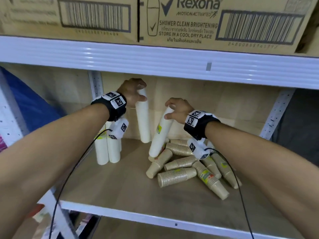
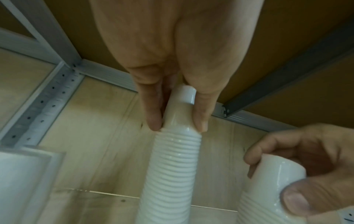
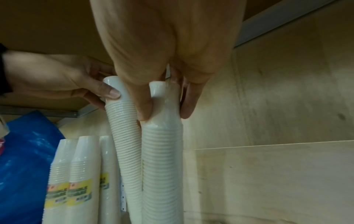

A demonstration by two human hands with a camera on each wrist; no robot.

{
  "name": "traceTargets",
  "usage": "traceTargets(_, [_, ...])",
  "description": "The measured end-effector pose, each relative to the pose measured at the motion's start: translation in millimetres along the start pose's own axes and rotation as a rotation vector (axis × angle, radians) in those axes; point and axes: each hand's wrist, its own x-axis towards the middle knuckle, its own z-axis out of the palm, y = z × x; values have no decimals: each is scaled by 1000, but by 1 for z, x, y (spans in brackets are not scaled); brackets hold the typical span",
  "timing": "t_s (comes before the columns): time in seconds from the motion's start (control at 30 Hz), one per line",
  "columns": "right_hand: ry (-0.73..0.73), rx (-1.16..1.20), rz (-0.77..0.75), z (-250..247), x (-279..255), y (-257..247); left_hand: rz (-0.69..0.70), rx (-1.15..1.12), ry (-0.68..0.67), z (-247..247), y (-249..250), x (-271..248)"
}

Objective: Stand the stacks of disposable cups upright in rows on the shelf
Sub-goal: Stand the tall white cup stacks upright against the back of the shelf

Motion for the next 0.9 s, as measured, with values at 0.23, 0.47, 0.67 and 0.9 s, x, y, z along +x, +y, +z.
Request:
traceTargets(0.23, [-30, 23, -57, 24, 5, -30, -46, 75, -57, 4, -19, -22])
traceTargets(0.47, [-49, -2, -86, 37, 8, -52, -80, 105, -110, 10, -33, -38])
traceTargets(0.67, [-111, 2, -59, 54, 7, -56, -108, 156, -142, 13, -41, -47])
traceTargets(0.9, [-133, -46, -54, 74, 2, -55, -159, 148, -179, 23, -50, -53])
